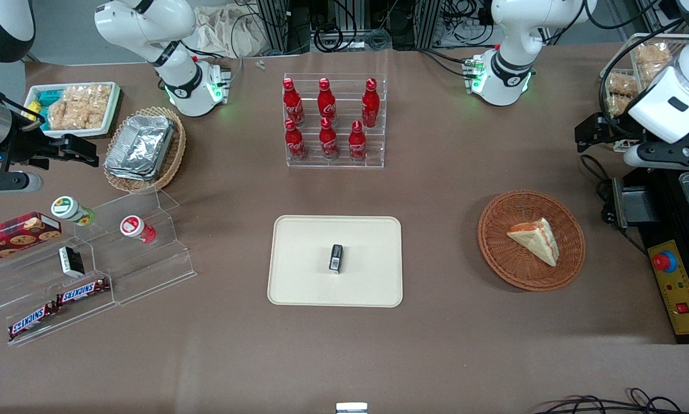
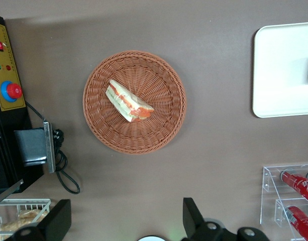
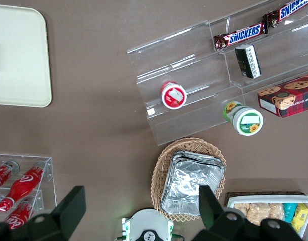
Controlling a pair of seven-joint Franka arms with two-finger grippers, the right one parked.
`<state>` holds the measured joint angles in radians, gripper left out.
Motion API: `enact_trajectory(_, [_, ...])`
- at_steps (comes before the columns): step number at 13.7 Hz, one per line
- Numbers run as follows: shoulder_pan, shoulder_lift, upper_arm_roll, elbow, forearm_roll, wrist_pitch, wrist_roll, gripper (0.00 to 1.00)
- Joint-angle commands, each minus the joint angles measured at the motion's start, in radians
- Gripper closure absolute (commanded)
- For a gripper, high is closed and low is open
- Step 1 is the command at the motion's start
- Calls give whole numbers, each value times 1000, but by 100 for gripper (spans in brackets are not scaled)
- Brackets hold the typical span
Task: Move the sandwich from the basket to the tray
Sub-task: 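Move the left gripper down over the sandwich in the wicker basket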
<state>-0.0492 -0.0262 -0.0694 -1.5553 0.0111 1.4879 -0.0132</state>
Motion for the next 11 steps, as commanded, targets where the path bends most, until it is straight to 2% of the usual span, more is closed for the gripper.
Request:
enact_trajectory(1, [-11, 25, 8, 61, 21, -58, -39, 0])
enact_trajectory(4, [-9, 38, 13, 55, 21, -58, -120, 0])
enact_trajectory(7, [-5, 84, 13, 2, 23, -29, -412, 0])
enact_trajectory(8, [-3, 95, 14, -31, 23, 4, -460, 0])
enact_trajectory(11, [-1, 85, 16, -236, 42, 246, -618, 0])
